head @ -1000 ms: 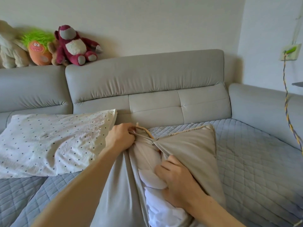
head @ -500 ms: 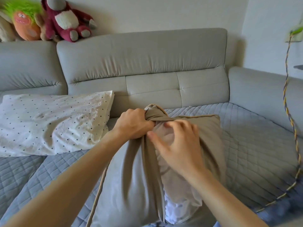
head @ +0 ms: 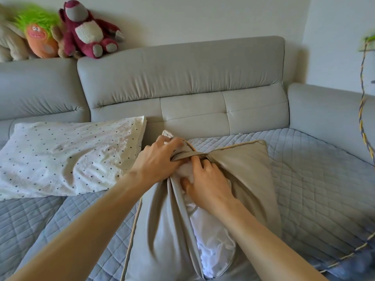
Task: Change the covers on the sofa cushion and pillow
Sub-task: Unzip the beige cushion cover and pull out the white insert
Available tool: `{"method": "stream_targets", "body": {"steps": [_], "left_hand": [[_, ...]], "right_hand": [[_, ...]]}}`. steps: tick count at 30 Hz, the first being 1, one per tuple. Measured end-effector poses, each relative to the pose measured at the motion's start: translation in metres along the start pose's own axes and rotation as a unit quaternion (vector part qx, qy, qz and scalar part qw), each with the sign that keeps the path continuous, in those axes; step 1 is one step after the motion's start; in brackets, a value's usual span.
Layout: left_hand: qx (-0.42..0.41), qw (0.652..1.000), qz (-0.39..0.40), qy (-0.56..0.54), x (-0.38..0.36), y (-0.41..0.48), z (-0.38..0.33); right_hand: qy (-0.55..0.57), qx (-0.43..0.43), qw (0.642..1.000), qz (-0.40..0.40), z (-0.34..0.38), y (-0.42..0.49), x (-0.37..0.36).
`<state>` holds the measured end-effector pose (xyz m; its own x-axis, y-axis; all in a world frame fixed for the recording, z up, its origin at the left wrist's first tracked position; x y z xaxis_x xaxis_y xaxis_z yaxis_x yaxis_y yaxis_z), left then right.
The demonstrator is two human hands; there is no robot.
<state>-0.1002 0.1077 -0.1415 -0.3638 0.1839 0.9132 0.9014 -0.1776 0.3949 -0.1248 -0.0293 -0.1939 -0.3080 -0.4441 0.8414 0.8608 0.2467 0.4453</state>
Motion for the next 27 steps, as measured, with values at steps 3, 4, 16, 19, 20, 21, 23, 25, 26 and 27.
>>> {"method": "stream_targets", "body": {"steps": [3,4,16,19,20,21,23,25,26,27], "left_hand": [[0.004,1.000,-0.011,-0.004,-0.004,-0.004,0.007],[0.008,1.000,-0.025,-0.011,-0.004,-0.005,0.007],[0.124,0.981,-0.004,-0.152,-0.025,0.001,0.026],[0.101,0.983,-0.027,-0.152,-0.030,-0.004,0.010],[0.107,0.978,-0.024,-0.179,-0.030,-0.005,0.002],[0.131,0.962,0.000,-0.241,-0.032,-0.006,-0.003],[0.159,0.871,0.110,-0.451,-0.028,-0.009,-0.017],[0.165,0.748,0.172,-0.619,-0.017,-0.016,-0.032],[0.166,0.746,0.151,-0.627,-0.010,-0.021,-0.036],[0.170,0.799,0.096,-0.569,-0.005,-0.028,-0.037]], "right_hand": [[0.030,0.006,1.000,0.002,0.005,0.012,-0.001],[0.032,0.004,0.999,0.002,0.005,0.014,-0.003],[0.201,0.061,0.967,-0.144,-0.021,-0.017,0.023],[0.252,-0.001,0.951,-0.181,-0.052,-0.026,0.033],[0.257,-0.021,0.947,-0.190,-0.059,-0.026,0.035],[0.264,-0.042,0.944,-0.195,-0.065,-0.024,0.034],[0.273,-0.075,0.937,-0.205,-0.071,-0.019,0.035],[0.248,-0.088,0.939,-0.220,-0.075,-0.018,0.038],[0.237,-0.098,0.941,-0.220,-0.078,-0.017,0.039],[0.235,-0.114,0.942,-0.212,-0.080,-0.013,0.040]]}}
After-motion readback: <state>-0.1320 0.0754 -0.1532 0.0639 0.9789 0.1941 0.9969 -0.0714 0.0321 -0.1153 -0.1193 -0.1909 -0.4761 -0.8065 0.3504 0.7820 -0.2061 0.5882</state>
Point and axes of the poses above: each hand's wrist, its own y-axis towards the middle knuckle, its own x-axis out of the back of the hand, z = x × y, the point moved 5 cm from there along y, towards the middle knuckle
